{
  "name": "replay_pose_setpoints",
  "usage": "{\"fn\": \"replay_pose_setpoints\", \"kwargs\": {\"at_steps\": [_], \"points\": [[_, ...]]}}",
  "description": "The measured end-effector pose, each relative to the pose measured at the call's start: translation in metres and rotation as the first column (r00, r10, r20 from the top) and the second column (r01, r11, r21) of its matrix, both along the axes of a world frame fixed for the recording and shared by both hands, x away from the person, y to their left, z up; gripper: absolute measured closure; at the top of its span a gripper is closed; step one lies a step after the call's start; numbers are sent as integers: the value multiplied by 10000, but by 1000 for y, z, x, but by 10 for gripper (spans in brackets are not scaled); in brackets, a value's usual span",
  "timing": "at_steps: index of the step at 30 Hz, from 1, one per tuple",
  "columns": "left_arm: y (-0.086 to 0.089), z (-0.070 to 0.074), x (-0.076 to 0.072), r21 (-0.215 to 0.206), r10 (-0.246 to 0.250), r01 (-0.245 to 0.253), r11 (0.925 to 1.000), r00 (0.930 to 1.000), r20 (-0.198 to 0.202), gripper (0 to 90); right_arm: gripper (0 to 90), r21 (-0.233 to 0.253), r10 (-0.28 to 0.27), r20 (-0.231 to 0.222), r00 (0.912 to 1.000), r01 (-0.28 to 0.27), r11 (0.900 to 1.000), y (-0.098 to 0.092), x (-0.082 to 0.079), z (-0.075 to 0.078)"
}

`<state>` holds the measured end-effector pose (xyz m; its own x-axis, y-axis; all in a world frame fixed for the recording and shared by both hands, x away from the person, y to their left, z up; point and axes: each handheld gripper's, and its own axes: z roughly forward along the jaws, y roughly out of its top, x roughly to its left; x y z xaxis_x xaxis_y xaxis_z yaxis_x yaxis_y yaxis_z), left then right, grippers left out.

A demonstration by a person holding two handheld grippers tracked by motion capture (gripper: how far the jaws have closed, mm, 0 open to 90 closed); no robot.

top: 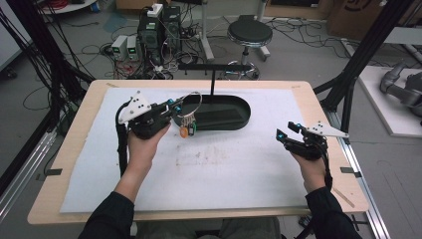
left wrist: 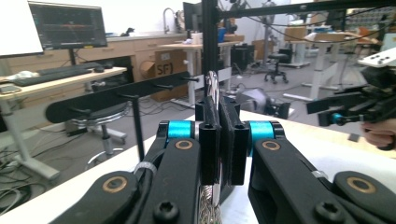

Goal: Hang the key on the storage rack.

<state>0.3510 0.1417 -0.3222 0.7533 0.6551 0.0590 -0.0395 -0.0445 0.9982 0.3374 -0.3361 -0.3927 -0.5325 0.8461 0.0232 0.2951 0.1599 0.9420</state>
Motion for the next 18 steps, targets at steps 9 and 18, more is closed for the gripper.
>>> {"fn": "replay_pose_setpoints", "kwargs": {"at_steps": [9,18], "points": [[9,9,12,-122,589,-588,9982,9982,119,865,408,-8,-86,-22,10000,86,10000,-1,1,0],[12,12,29,-270,1002,-1001,9946,9950,30,865,408,58,-268,-34,9996,268,9996,-6,1,0]]}}
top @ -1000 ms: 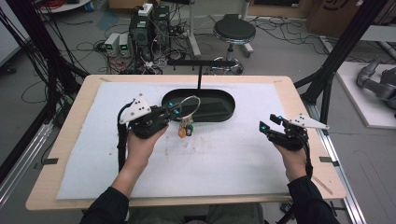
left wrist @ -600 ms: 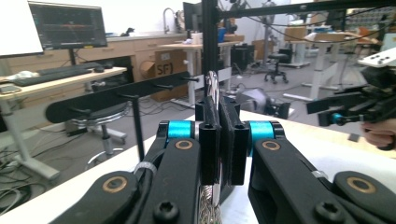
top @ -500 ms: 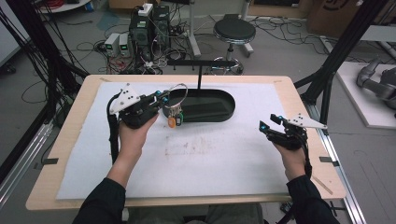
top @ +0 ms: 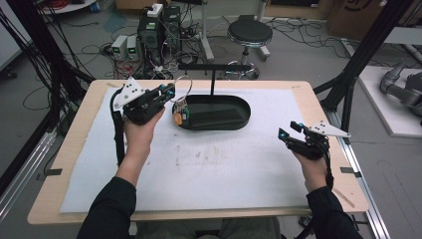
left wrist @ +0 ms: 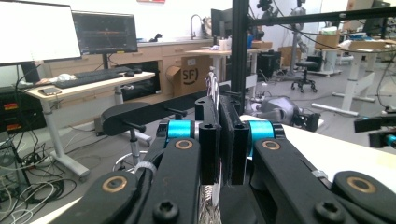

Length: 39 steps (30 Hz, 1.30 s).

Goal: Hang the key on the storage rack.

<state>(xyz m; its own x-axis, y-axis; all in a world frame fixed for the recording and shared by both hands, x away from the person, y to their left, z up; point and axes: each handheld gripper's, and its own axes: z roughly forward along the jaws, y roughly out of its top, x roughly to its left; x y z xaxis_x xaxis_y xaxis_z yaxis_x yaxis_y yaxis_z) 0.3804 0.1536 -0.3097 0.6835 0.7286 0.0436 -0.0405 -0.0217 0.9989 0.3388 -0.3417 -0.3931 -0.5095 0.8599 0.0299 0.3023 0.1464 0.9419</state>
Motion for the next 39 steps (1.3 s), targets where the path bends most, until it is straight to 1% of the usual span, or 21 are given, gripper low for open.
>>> {"fn": "replay_pose_setpoints", "kwargs": {"at_steps": [4,10,13,16,24,27,29,34,35,39], "points": [[-1,-1,6,-57,56,-56,10000,10000,-60,865,408,-7,-7,21,10000,8,10000,-1,1,0],[-7,-3,20,86,185,-184,9998,9997,-162,865,408,3,6,2,10000,-6,10000,-1,1,-1],[-9,-4,24,29,221,-220,9998,9996,-180,865,408,4,5,0,10000,-5,10000,-1,1,-1],[-12,-5,31,131,334,-330,9994,9990,-295,865,408,19,-5,-30,10000,5,10000,-1,1,-1],[-17,-10,46,51,496,-494,9988,9974,-529,864,408,38,27,-53,10000,-27,10000,-1,1,-1],[-17,-12,50,1,510,-511,9987,9968,-618,864,408,37,37,-64,10000,-37,10000,-1,2,-1],[-17,-14,54,47,596,-595,9982,9956,-719,864,408,41,31,-78,10000,-30,10000,-1,2,-1],[-15,-18,60,-53,739,-747,9972,9936,-852,864,408,50,46,-93,9999,-46,10000,-1,2,-1],[-14,-19,63,-71,782,-792,9968,9924,-950,864,408,56,43,-99,9999,-43,10000,-1,2,-1],[-12,-23,67,-80,840,-854,9963,9901,-1125,864,409,39,52,-104,9999,-51,10000,-1,2,-2]]}}
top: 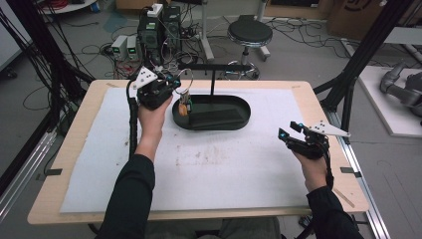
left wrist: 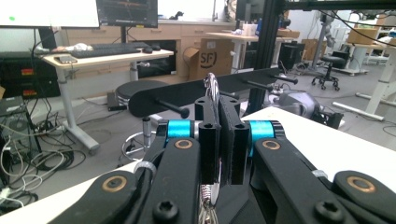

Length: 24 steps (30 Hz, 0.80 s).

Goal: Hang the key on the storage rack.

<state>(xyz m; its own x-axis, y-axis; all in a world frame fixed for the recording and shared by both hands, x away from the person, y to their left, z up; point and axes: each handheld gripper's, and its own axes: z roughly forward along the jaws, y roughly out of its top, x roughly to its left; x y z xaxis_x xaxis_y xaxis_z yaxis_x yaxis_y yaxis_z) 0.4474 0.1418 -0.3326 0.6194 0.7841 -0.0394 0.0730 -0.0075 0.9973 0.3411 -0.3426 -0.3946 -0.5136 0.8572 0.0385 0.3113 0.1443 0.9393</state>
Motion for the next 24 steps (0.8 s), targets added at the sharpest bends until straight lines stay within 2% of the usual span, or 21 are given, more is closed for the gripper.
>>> {"fn": "replay_pose_setpoints", "kwargs": {"at_steps": [9,20,24], "points": [[1,-6,6,-279,133,-138,9995,9997,-193,863,410,1,15,11,10000,-15,10000,0,0,0],[4,-11,13,-397,350,-366,9985,9986,-396,862,413,-1,54,-34,10000,-54,10000,0,0,0],[5,-13,14,-591,450,-474,9971,9981,-419,863,413,-5,70,-59,10000,-70,10000,1,0,0]]}}
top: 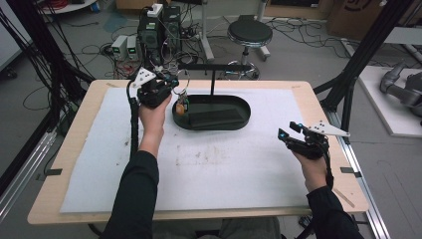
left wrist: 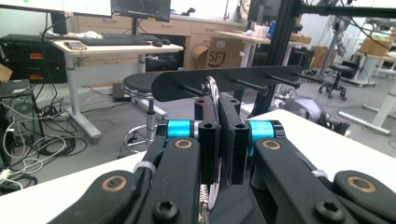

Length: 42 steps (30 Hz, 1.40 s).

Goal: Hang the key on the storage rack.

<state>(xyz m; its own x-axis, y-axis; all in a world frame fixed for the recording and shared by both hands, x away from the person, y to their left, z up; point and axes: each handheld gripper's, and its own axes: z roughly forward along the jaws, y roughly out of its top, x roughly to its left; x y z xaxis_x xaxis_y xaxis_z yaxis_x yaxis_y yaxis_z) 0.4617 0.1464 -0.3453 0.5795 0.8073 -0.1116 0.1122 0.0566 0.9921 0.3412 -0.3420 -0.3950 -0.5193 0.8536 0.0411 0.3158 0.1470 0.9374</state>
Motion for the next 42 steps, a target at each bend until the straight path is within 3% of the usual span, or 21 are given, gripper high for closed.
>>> {"fn": "replay_pose_setpoints", "kwargs": {"at_steps": [7,22,32,38,42], "points": [[1,-2,2,-114,57,-58,9999,10000,-60,861,413,3,20,-12,10000,-20,10000,0,0,0],[1,-6,5,263,341,-330,9991,9985,-429,843,413,-25,49,-1,10000,-49,10000,0,0,0],[3,-6,5,384,517,-501,9980,9977,-432,802,413,-50,78,-24,10000,-79,10000,1,0,-1],[3,-1,0,611,586,-559,9966,9973,-437,703,413,-69,67,-11,10000,-67,10000,0,0,-1],[1,2,-7,876,584,-544,9947,9973,-443,520,413,-55,56,9,10000,-56,10000,0,0,0]]}}
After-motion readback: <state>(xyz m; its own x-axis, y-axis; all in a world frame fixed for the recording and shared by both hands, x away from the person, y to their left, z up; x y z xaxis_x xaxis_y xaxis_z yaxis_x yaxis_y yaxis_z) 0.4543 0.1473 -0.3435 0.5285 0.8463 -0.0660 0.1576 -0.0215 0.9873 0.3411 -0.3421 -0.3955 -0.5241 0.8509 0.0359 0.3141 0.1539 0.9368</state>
